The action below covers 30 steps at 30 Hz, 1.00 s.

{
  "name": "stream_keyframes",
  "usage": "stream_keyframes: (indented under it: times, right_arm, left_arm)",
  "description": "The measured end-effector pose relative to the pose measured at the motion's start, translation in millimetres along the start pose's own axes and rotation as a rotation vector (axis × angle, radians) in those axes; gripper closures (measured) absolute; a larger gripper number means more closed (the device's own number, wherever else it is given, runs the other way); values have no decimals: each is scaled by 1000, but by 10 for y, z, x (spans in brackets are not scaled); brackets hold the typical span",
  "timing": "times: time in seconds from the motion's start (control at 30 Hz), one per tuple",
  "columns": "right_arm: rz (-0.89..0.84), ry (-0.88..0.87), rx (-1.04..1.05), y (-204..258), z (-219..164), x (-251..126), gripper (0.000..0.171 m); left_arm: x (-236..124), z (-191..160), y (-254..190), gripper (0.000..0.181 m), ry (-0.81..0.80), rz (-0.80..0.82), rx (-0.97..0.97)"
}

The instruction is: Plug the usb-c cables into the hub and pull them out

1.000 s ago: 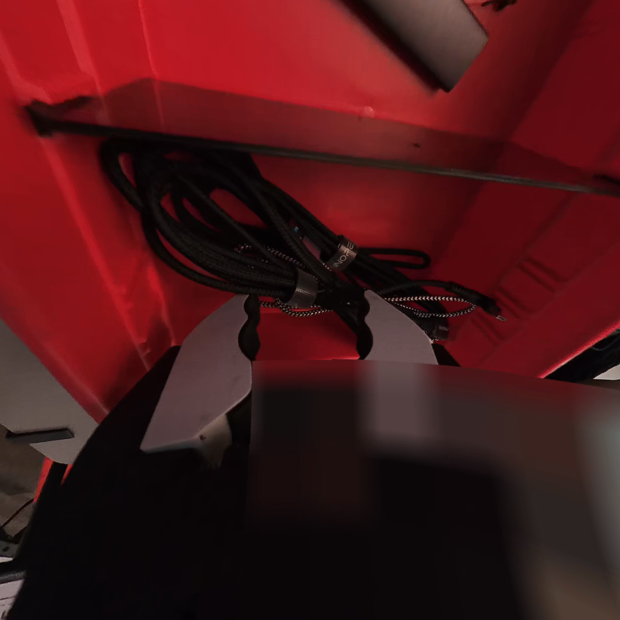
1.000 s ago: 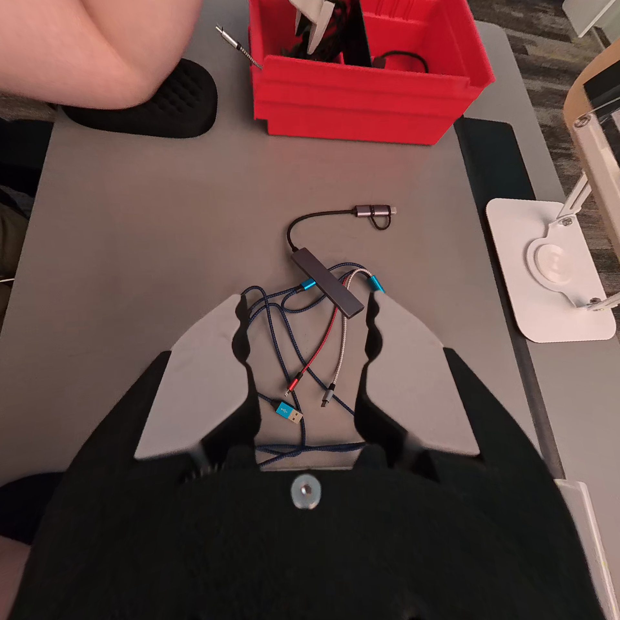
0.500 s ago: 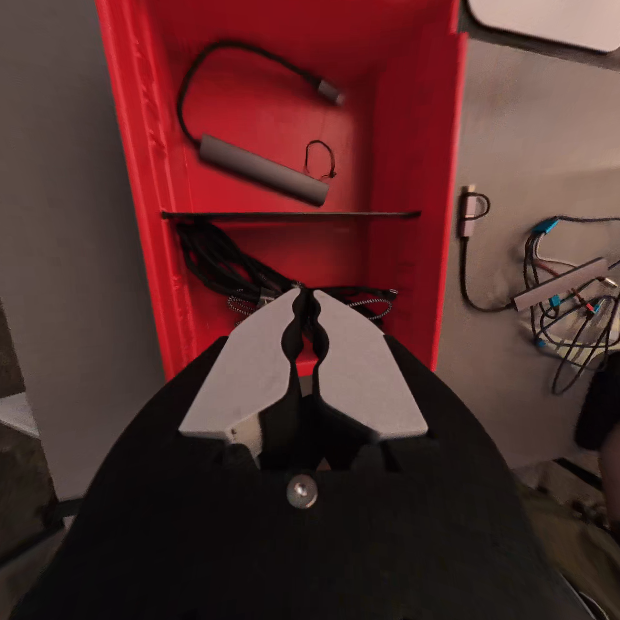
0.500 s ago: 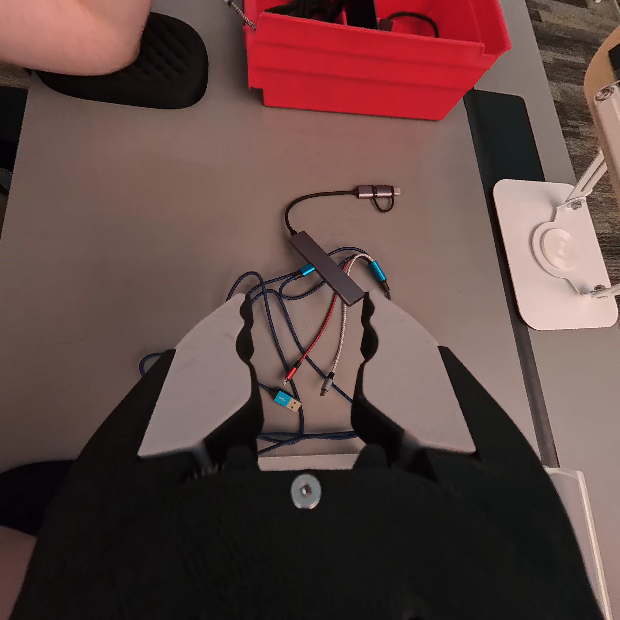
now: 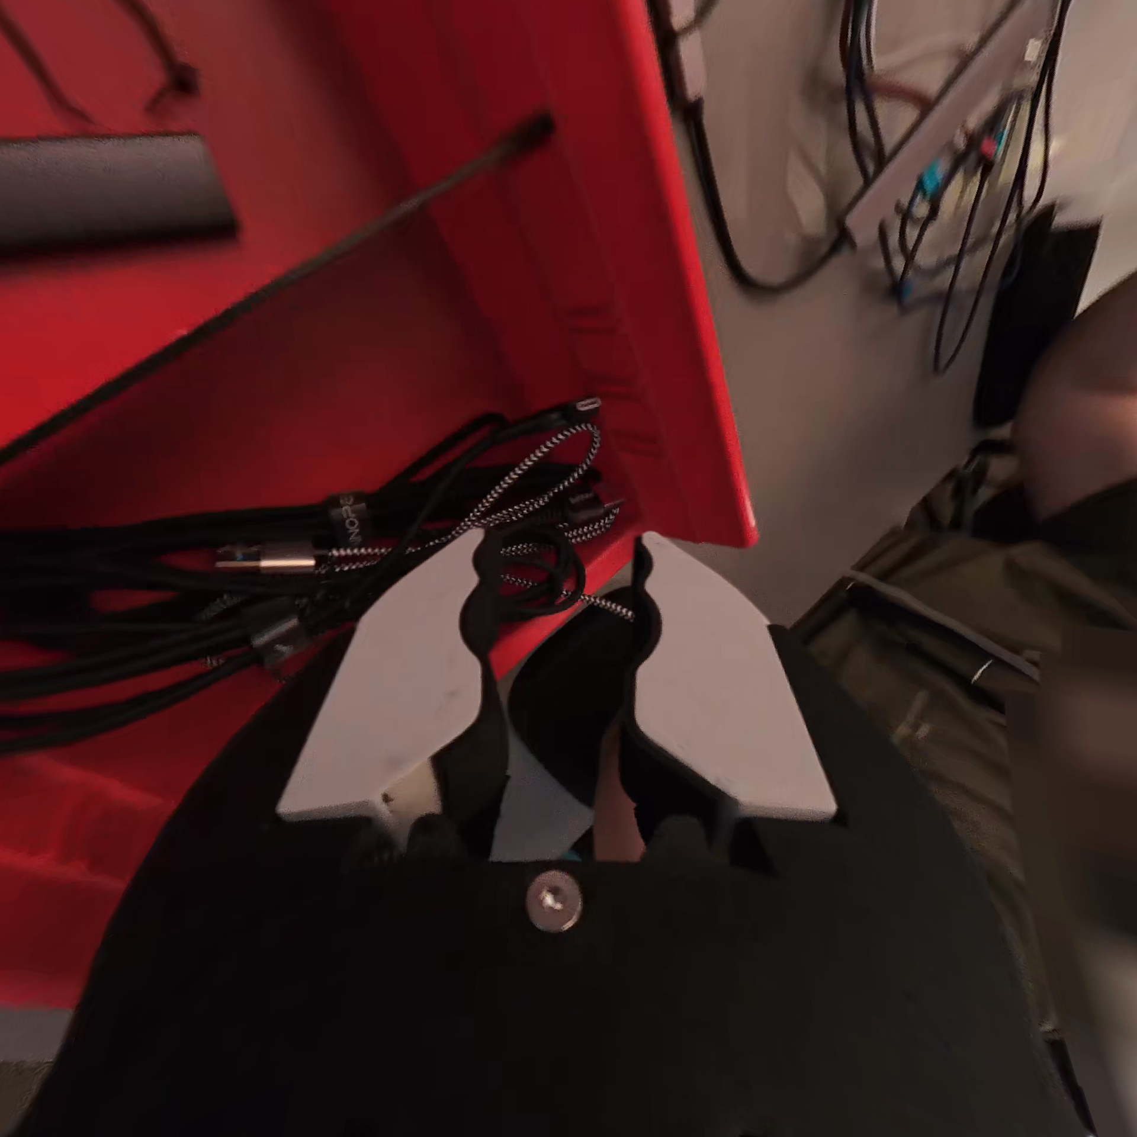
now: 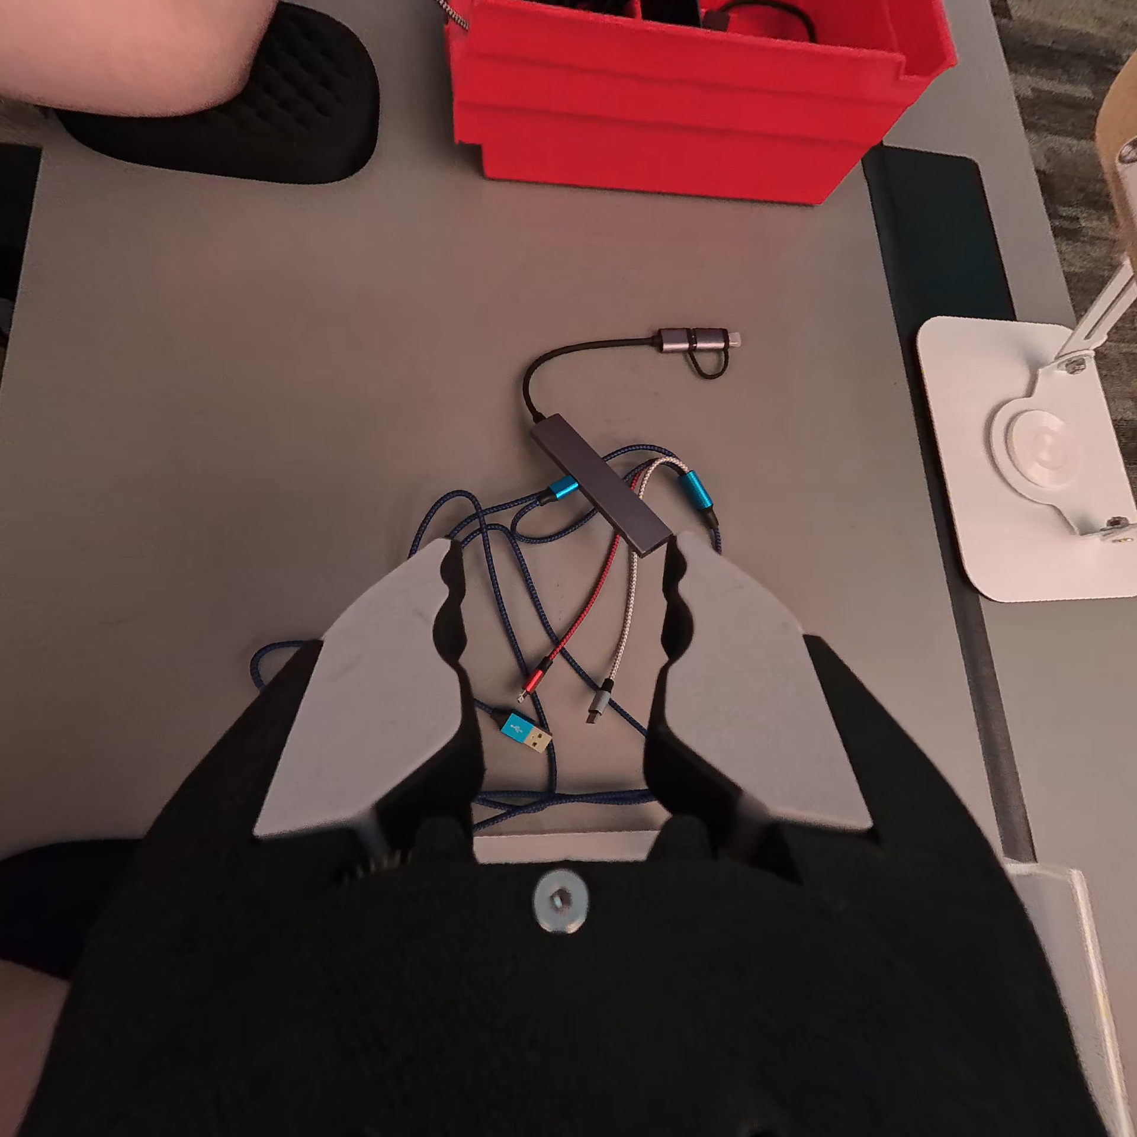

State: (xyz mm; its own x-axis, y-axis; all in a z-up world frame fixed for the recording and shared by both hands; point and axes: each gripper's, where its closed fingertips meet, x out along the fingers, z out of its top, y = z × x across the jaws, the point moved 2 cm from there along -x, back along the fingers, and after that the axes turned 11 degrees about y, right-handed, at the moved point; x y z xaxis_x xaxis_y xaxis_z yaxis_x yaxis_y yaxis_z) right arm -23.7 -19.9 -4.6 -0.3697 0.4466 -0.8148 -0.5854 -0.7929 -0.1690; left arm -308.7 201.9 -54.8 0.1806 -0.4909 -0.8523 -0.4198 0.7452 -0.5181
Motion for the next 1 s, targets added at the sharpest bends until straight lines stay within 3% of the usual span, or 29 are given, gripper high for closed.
stream_keyframes:
  times: [0.1, 0.37, 0.67, 0.8, 1.0]
  right_arm:
    - [10, 4, 2, 8, -8, 18, 108]
    - [33, -14, -5, 44, 13, 12, 109]
    - [42, -1, -9, 57, -1, 38, 110]
    - [47, 3, -11, 65, -10, 40, 111]
    - [48, 14, -12, 64, -24, 55, 112]
  left_arm:
    - [69, 64, -32, 128, 23, 22, 154]
    - [288, 132, 170, 131, 108, 32, 273]
    - [417, 225, 295, 148, 143, 28, 283]
    - [377, 180, 279, 173, 150, 46, 286]
    - [185, 167, 153, 174, 78, 173, 363]
